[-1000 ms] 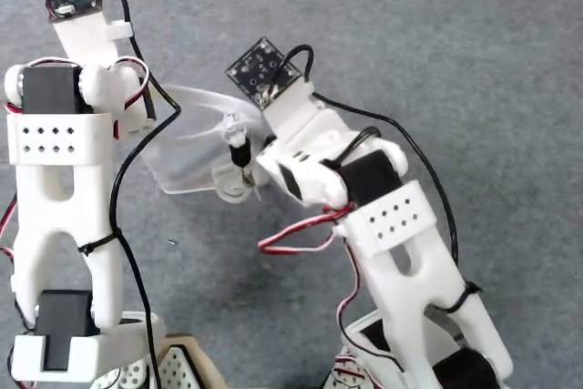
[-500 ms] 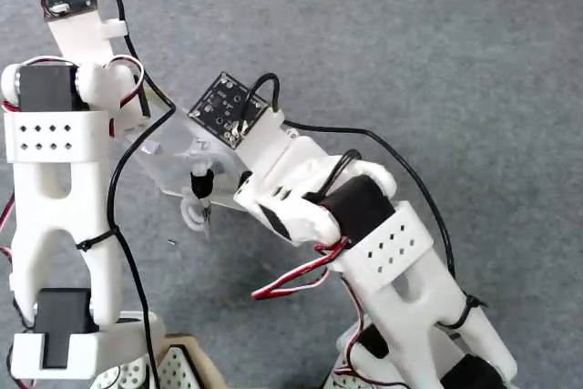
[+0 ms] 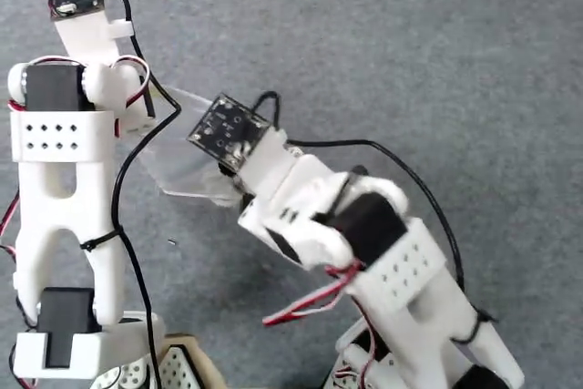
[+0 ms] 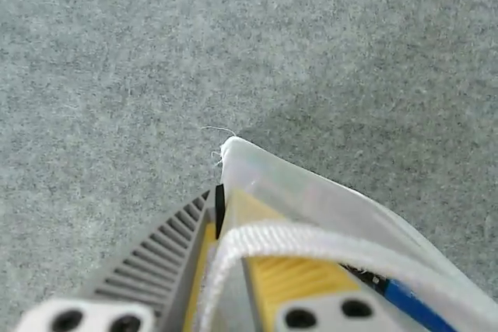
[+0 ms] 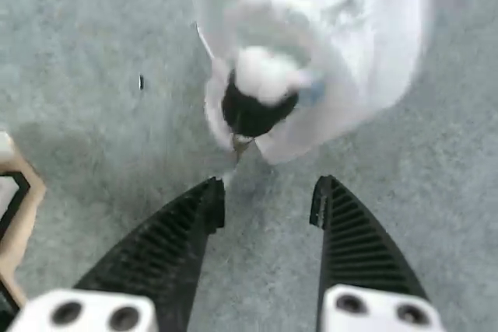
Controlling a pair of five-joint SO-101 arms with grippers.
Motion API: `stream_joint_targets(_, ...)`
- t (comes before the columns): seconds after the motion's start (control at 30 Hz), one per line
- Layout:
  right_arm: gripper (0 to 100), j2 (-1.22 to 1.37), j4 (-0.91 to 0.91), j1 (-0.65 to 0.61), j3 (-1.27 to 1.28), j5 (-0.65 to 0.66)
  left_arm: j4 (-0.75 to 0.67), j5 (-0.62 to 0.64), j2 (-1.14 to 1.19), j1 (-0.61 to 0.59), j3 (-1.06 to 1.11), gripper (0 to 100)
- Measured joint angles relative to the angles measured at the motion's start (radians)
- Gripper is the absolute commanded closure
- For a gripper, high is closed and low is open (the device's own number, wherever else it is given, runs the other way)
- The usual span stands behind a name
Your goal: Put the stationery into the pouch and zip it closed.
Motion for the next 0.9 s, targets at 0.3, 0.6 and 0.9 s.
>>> stream_joint_targets(0.3,79.7,-0.043,-0.044,0.014,0.0,0.0,0.0,0.0,0.0,0.002,0.014,97)
stream_joint_targets(0.6,80.0,-0.043,-0.178,0.098,0.002,0.054,0.0,0.0,-0.002,0.014,0.052,97)
stream_joint_targets(0.9,80.0,0.038,-0.239,0.075,0.023,0.055,0.0,0.0,-0.002,0.066,0.052,97)
